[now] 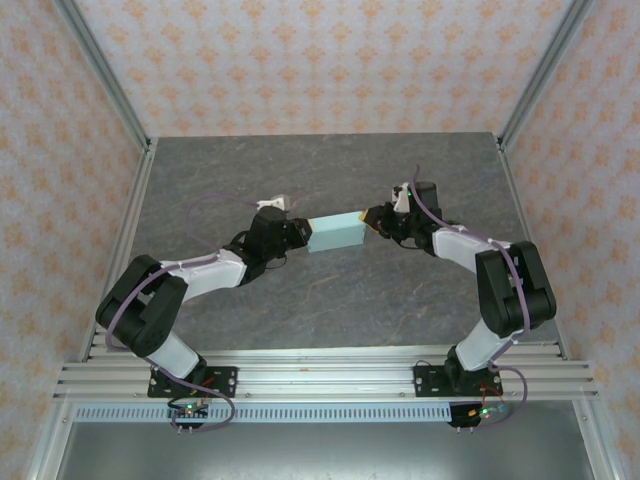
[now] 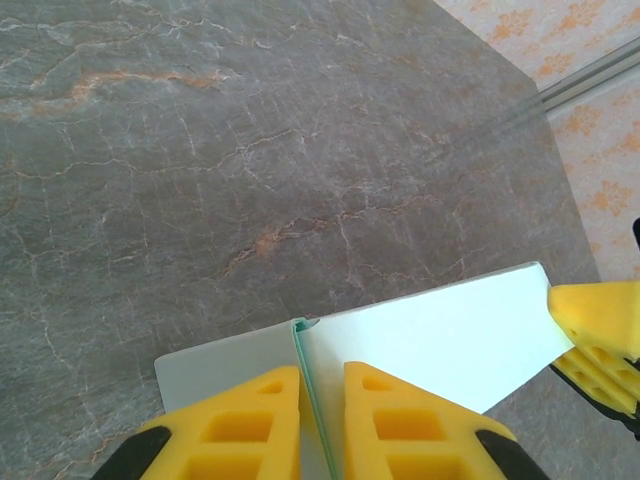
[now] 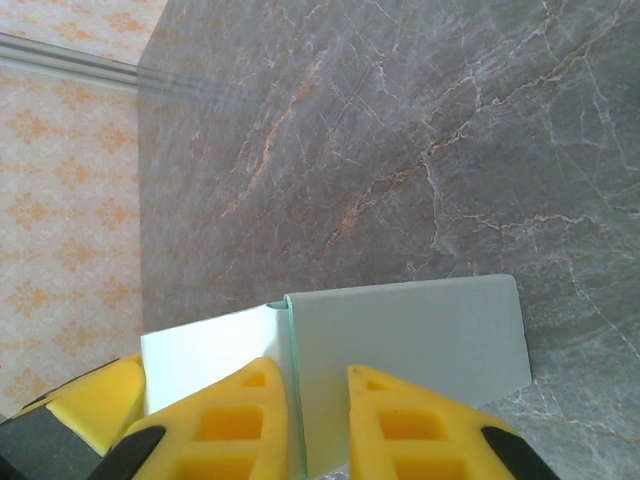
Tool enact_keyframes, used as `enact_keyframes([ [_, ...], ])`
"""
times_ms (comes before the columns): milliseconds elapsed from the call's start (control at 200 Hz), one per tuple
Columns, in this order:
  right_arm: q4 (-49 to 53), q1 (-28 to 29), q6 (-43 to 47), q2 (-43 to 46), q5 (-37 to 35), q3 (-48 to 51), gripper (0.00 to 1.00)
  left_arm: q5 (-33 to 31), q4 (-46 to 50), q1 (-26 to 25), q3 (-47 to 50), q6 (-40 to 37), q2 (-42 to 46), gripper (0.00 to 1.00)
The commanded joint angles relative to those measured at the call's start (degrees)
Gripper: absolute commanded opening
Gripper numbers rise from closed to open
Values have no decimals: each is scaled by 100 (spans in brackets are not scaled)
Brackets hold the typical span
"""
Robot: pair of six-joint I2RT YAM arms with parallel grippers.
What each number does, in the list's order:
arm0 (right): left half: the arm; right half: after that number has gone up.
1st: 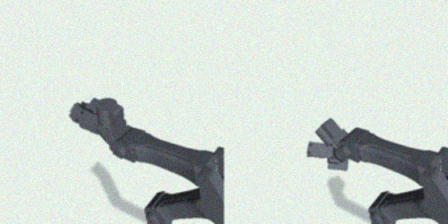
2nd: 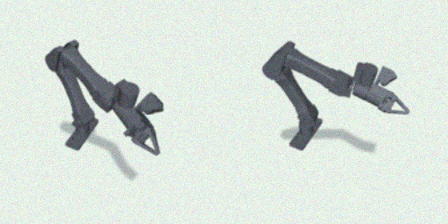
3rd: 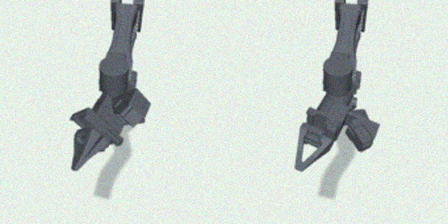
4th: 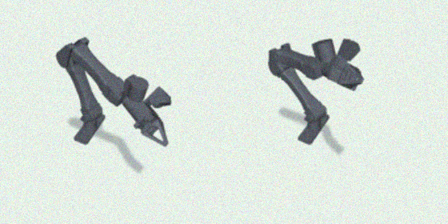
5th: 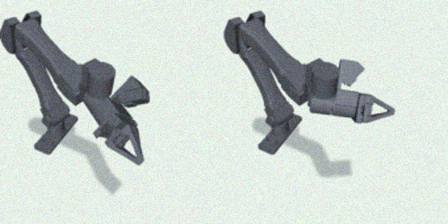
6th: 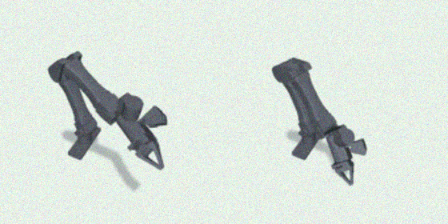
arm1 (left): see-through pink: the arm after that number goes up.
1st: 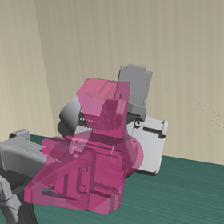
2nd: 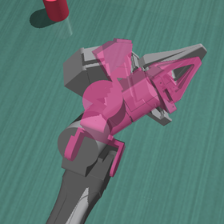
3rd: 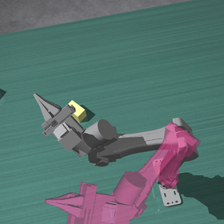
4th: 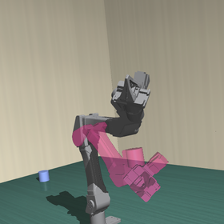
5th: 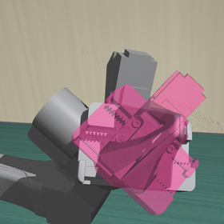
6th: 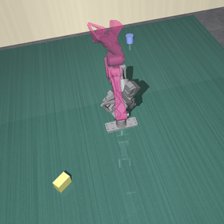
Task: Fold the paper box
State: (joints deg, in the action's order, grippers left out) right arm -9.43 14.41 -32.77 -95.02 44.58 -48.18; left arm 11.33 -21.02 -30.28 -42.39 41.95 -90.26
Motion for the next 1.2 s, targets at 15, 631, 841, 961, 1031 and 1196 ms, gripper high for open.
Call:
enact_keyframes([
  [15, 1392, 43, 357, -713, -844, 835, 14, -39, 1366, -74, 546, -71, -433, 13],
  [631, 1713, 505, 981, 47, -547, -518, 23, 259, 1389, -213, -110, -275, -13, 22],
  [841, 1542, 529, 1394, 714, -472, 122, 25, 10, 1121, -500, 275, -326, 428, 24],
  [961, 1423, 587, 1434, 1030, -554, 465, 26, -237, 1116, -727, 481, -389, 591, 24],
  [1031, 1435, 627, 1393, 1129, -652, 613, 26, -354, 1130, -818, 591, -373, 656, 25],
  [1196, 1388, 698, 1313, 1205, -765, 743, 26, -529, 1176, -885, 663, -365, 718, 25],
])
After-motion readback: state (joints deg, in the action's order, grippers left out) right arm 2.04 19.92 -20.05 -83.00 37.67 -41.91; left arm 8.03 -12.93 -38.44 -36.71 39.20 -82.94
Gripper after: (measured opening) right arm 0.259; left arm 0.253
